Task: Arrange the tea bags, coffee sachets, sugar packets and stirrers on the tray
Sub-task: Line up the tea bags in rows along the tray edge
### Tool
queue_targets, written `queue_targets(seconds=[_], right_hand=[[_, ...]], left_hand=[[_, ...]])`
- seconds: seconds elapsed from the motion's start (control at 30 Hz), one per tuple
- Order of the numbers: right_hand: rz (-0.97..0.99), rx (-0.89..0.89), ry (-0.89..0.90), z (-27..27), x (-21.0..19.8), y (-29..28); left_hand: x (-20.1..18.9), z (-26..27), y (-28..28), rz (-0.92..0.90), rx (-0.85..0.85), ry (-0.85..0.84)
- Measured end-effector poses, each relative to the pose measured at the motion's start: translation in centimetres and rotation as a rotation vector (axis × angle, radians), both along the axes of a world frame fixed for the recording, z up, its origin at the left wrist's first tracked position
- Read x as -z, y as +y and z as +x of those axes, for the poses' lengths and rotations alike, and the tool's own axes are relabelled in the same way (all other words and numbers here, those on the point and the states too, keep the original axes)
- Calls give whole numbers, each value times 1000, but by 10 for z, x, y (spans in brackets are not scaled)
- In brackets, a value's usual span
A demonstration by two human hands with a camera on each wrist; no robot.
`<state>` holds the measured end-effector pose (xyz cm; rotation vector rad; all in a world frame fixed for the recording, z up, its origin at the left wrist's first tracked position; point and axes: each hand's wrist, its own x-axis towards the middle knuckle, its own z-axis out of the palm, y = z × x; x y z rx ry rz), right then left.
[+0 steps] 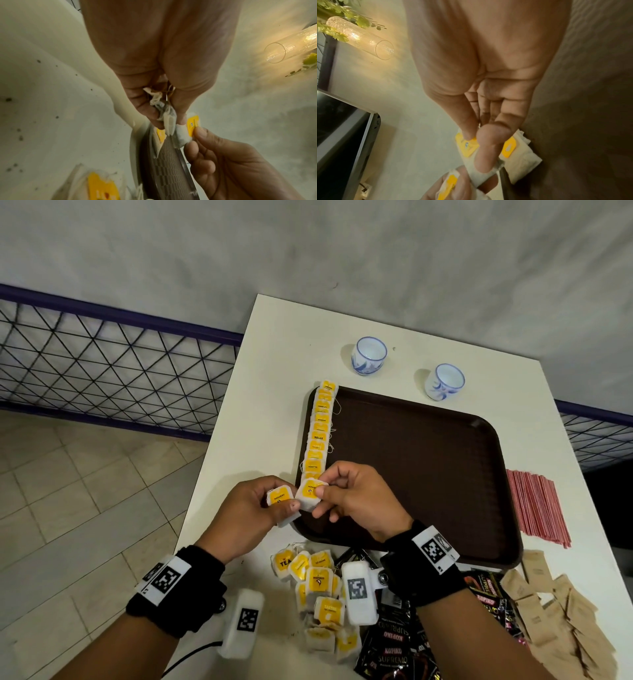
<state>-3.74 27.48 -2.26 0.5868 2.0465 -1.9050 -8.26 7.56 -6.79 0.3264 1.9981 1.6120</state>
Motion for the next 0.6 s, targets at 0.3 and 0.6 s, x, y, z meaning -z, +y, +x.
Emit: queue_targets(seconds=[0.3,0.6], right_hand=[[134,16,-35,2,10,17],[209,-63,-121,-7,28,1]], left_hand=[[6,0,-12,-17,-65,-37],[8,6,-6,4,-4,-45]])
